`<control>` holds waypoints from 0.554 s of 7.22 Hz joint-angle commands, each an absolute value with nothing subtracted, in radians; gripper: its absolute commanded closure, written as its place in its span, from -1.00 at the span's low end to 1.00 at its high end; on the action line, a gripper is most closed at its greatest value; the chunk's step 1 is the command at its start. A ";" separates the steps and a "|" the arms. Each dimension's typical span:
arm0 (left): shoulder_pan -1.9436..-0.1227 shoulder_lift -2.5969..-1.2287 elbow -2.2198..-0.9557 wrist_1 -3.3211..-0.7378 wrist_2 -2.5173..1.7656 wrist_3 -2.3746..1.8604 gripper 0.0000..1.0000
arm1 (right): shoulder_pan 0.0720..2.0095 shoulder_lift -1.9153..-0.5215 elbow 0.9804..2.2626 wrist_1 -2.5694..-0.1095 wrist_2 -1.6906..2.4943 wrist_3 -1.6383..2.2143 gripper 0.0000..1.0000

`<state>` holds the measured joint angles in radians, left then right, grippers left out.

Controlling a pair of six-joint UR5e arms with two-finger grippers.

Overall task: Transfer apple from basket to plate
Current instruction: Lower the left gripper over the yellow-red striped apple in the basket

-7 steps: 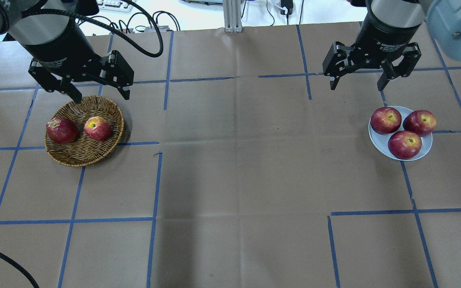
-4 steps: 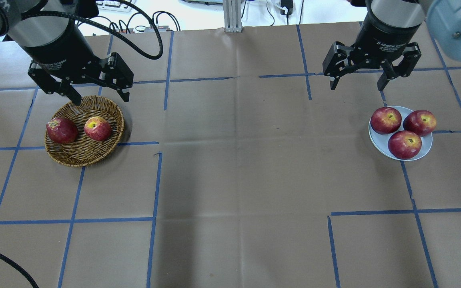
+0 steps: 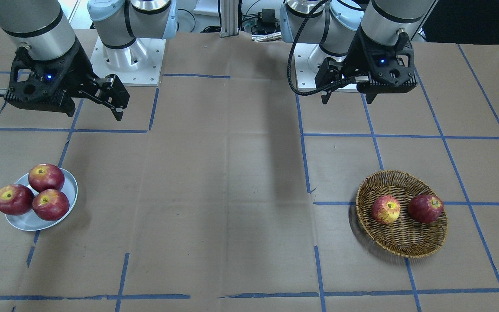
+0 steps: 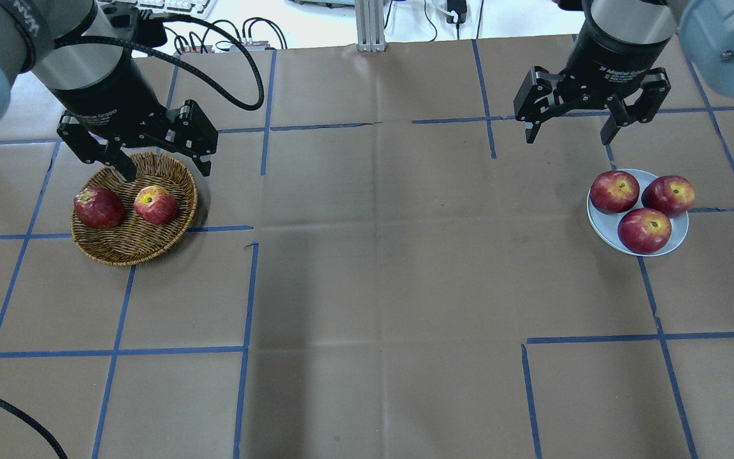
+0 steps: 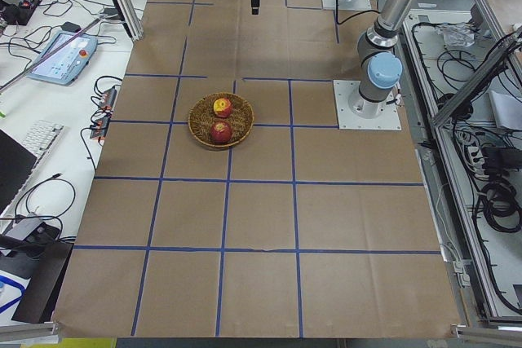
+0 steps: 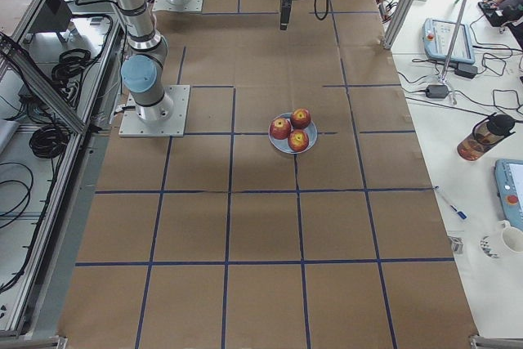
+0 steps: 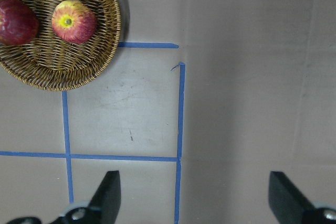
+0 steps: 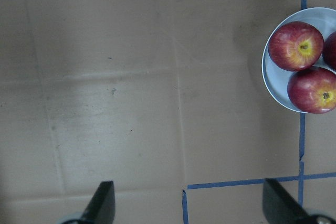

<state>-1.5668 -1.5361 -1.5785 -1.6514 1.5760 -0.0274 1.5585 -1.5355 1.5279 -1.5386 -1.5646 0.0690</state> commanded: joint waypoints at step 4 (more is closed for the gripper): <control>-1.364 -1.592 -1.727 -1.391 1.577 0.331 -0.98 | 1.559 -1.536 1.528 -1.539 -1.565 0.069 -1.00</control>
